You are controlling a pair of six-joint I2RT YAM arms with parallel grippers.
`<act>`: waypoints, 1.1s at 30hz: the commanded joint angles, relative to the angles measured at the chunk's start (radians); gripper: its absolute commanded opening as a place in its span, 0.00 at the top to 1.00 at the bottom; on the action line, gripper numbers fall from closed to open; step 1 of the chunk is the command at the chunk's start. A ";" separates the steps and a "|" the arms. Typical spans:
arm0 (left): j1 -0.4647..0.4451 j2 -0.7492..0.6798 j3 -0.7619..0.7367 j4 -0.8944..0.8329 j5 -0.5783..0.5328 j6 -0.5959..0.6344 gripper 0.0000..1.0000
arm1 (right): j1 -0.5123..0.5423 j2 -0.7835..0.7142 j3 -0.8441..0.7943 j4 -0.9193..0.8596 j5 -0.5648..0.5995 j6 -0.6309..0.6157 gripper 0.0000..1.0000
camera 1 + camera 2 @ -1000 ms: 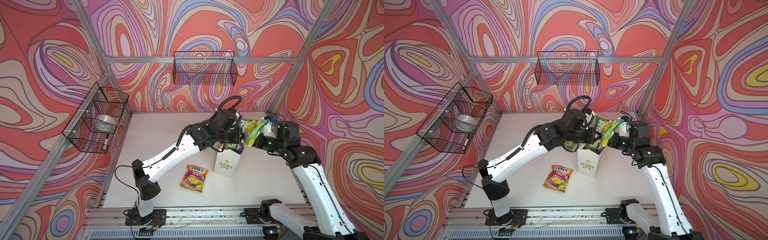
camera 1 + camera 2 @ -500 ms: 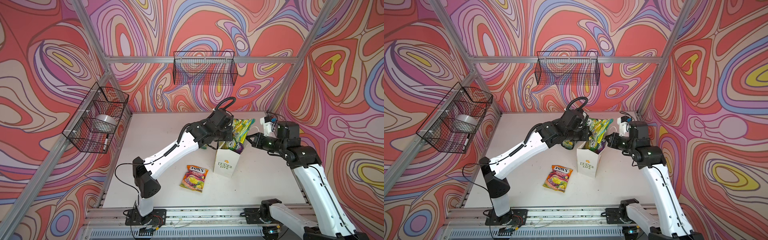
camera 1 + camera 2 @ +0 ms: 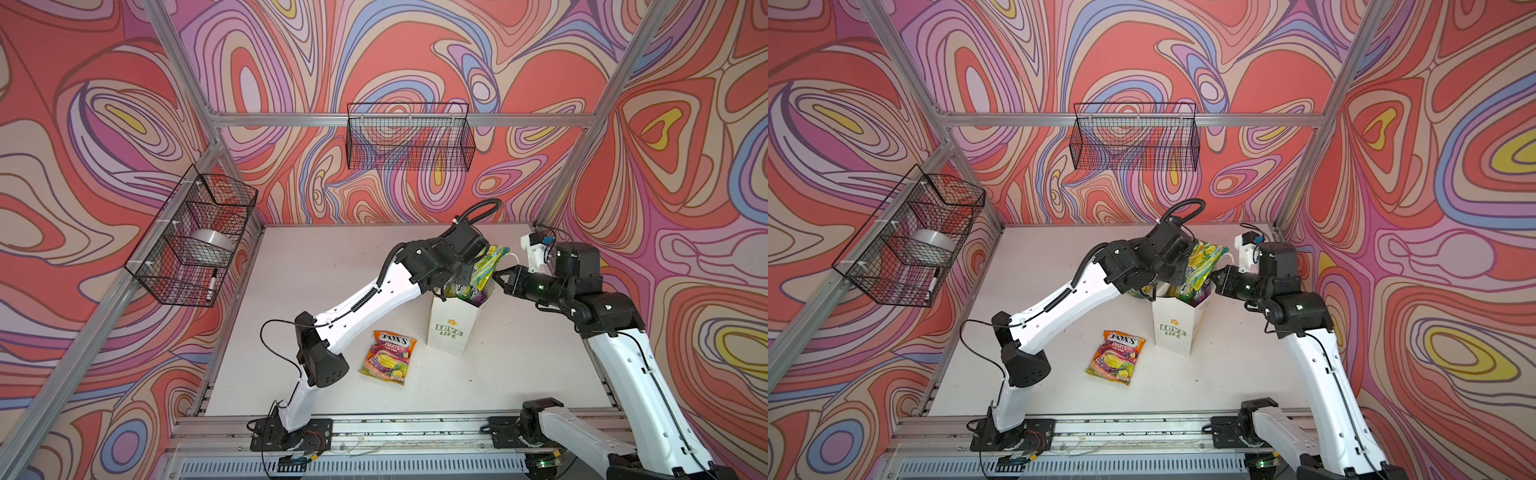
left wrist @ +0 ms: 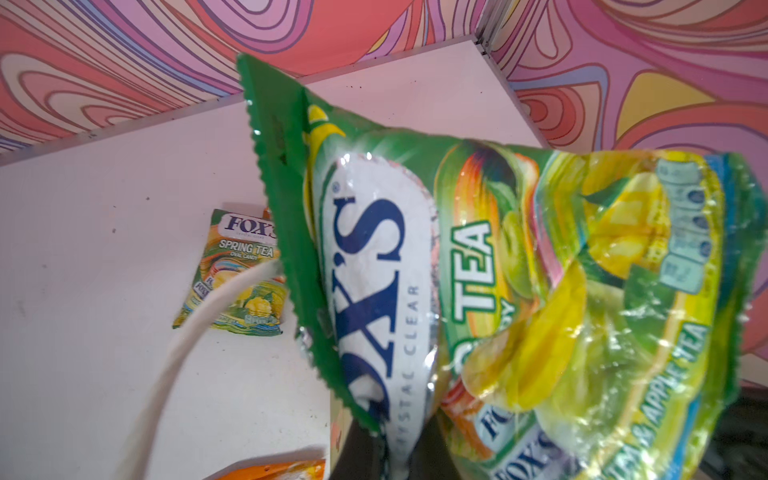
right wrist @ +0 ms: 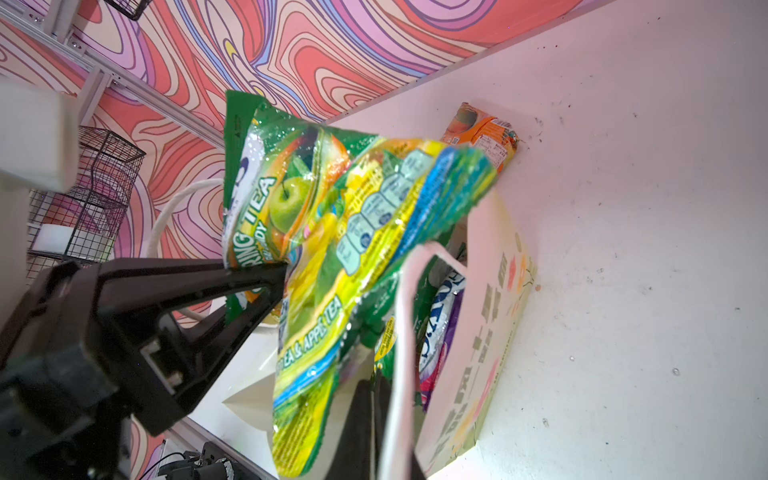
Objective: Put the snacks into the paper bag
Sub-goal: 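Lower the green packets into the bag held by the right gripper, then open the left gripper and draw it back from the bag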
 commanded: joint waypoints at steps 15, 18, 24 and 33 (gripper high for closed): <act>-0.107 0.090 0.080 -0.113 -0.465 0.301 0.82 | -0.001 -0.014 0.046 0.026 0.008 -0.009 1.00; -0.124 0.092 0.081 -0.094 -0.513 0.326 0.69 | -0.001 -0.015 0.049 0.024 0.008 -0.011 1.00; -0.127 0.077 0.084 -0.087 -0.495 0.319 0.51 | -0.001 -0.018 0.048 0.017 0.012 -0.015 1.00; -0.127 -0.026 0.112 -0.082 -0.256 0.283 0.22 | -0.002 -0.023 0.046 0.014 0.023 -0.017 1.00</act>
